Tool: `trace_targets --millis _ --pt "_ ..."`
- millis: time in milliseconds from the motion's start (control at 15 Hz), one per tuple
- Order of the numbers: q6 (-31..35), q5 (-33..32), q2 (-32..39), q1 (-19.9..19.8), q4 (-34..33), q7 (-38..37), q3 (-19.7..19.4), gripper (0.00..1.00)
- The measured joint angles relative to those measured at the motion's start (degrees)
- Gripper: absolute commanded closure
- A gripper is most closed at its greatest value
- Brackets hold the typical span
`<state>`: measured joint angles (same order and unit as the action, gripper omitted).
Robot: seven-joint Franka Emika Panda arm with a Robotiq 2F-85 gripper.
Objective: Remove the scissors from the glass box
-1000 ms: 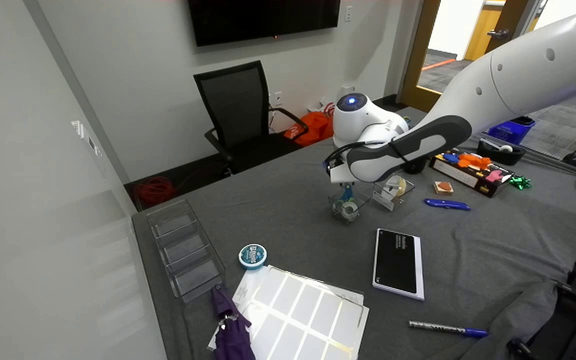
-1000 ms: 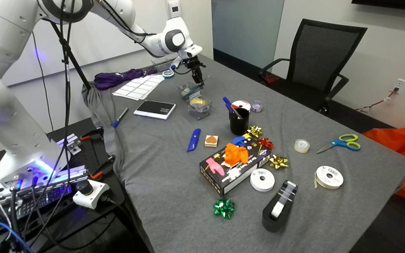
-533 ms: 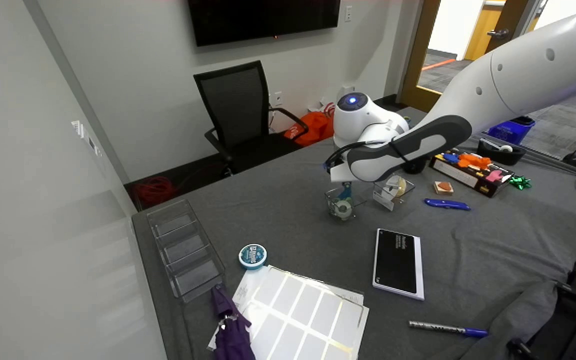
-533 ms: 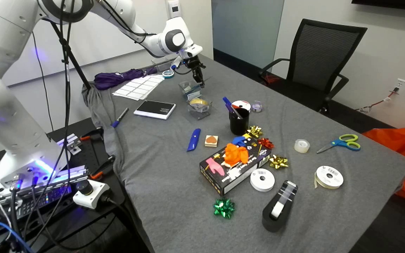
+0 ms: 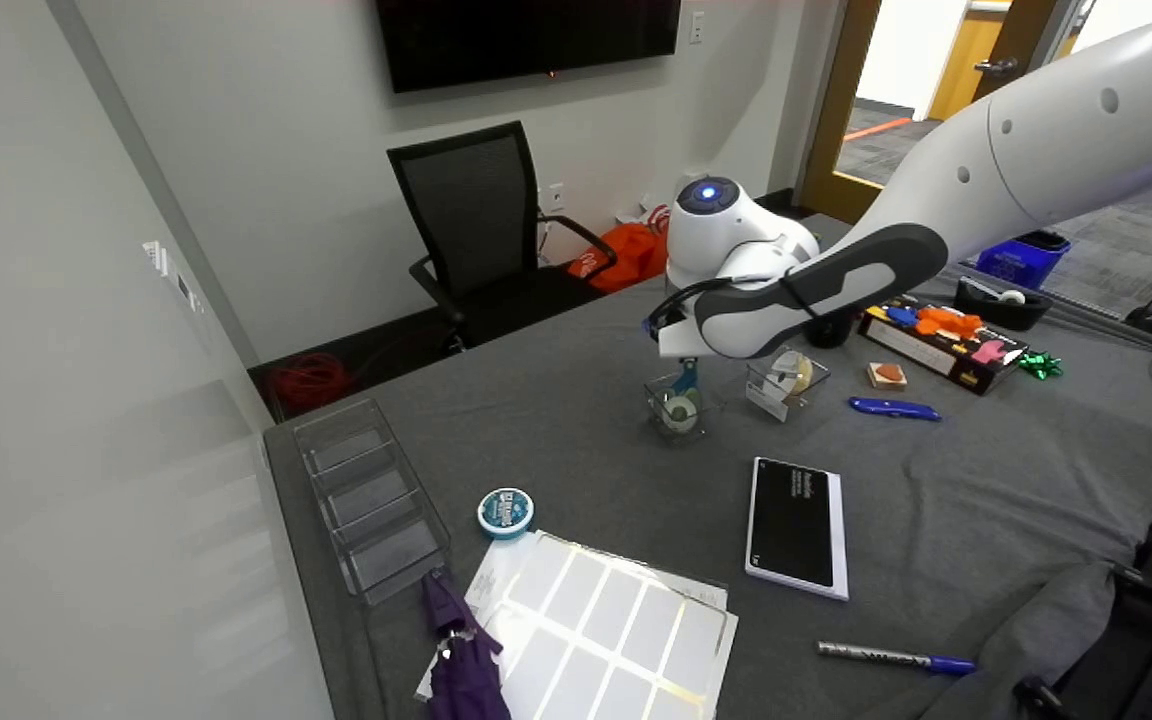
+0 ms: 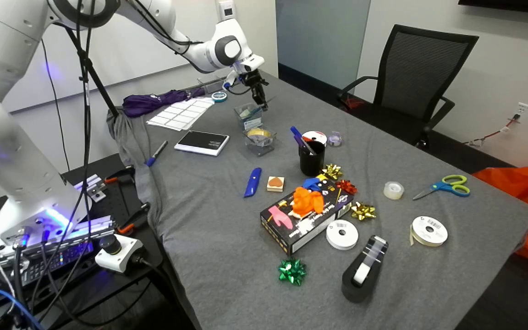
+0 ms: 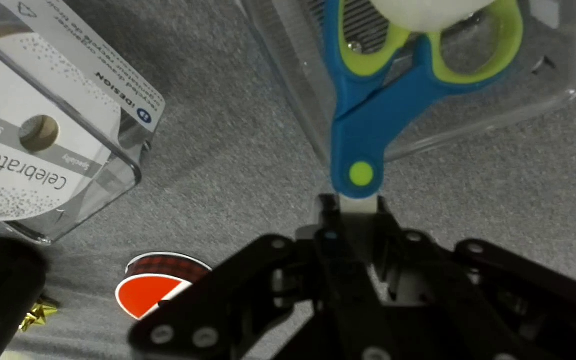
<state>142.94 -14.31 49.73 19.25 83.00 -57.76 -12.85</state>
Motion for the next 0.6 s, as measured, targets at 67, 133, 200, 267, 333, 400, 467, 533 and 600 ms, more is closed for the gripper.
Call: trace_targets --millis 67,133,200,267,333,400,467,533,600 --pt "0.67 0.0 -0.2 0.0 0.08 0.1 0.03 0.96" --pt "1.67 0.0 -0.5 0.01 0.34 0.27 0.06 0.96" --pt "2.98 0.0 -0.95 0.05 0.8 0.46 0.08 0.96" --pt "4.48 -0.01 -1.54 0.1 1.51 0.72 0.08 0.96" --pt "6.12 -0.01 -2.06 0.12 2.22 0.95 0.08 0.96" --pt "7.78 -0.02 -2.74 0.15 3.06 1.22 0.08 0.96" --pt "9.35 -0.02 -3.32 0.16 3.9 1.56 0.07 0.96" --pt "10.8 -0.02 -4.02 0.16 4.75 1.94 0.05 0.96" --pt "11.94 -0.02 -4.67 0.16 5.56 2.42 0.04 0.96"
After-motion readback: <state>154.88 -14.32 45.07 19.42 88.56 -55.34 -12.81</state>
